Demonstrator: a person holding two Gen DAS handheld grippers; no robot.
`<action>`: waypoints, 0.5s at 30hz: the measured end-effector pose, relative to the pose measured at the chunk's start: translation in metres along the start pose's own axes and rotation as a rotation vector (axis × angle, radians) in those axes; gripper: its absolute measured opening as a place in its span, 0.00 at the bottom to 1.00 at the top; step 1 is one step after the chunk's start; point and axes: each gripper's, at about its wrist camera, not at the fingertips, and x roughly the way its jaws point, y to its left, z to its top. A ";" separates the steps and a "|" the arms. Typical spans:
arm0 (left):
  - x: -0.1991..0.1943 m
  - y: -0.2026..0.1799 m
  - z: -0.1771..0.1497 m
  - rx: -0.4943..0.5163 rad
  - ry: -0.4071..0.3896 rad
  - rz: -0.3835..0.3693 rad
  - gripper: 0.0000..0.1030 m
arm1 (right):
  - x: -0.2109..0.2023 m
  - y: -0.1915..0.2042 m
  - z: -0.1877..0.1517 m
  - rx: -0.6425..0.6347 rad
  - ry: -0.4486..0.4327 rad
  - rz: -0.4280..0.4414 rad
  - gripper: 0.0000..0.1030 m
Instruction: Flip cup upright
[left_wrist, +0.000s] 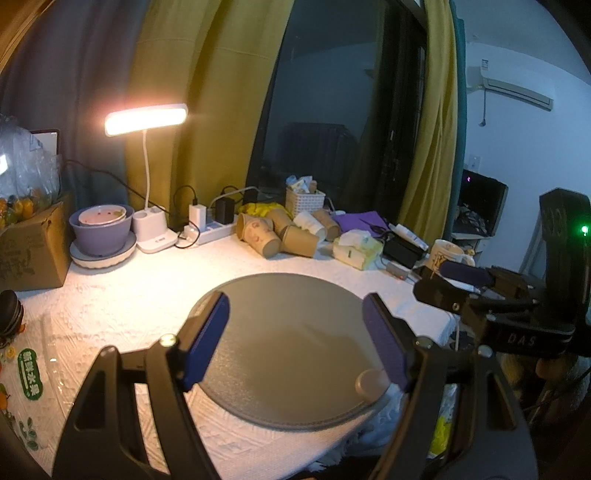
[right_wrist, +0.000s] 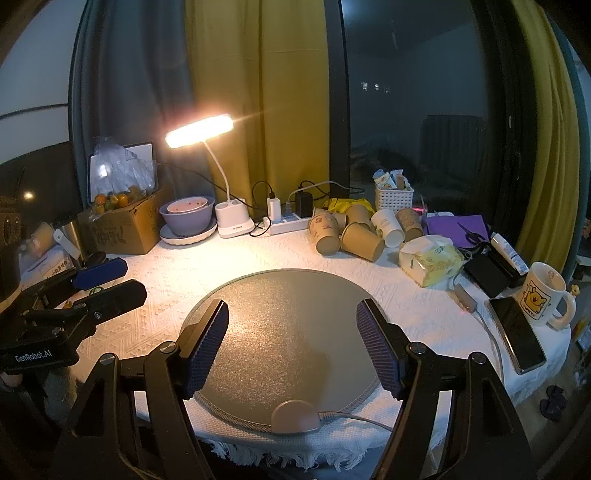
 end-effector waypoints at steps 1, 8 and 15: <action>0.000 0.000 0.000 0.000 0.000 0.000 0.73 | 0.000 0.000 0.000 0.000 -0.001 0.000 0.73; 0.000 0.001 0.001 0.000 0.000 -0.001 0.73 | 0.000 0.001 -0.001 -0.002 -0.001 0.000 0.73; 0.000 0.001 0.002 0.001 -0.001 -0.002 0.73 | 0.001 0.002 -0.001 -0.002 0.000 -0.003 0.73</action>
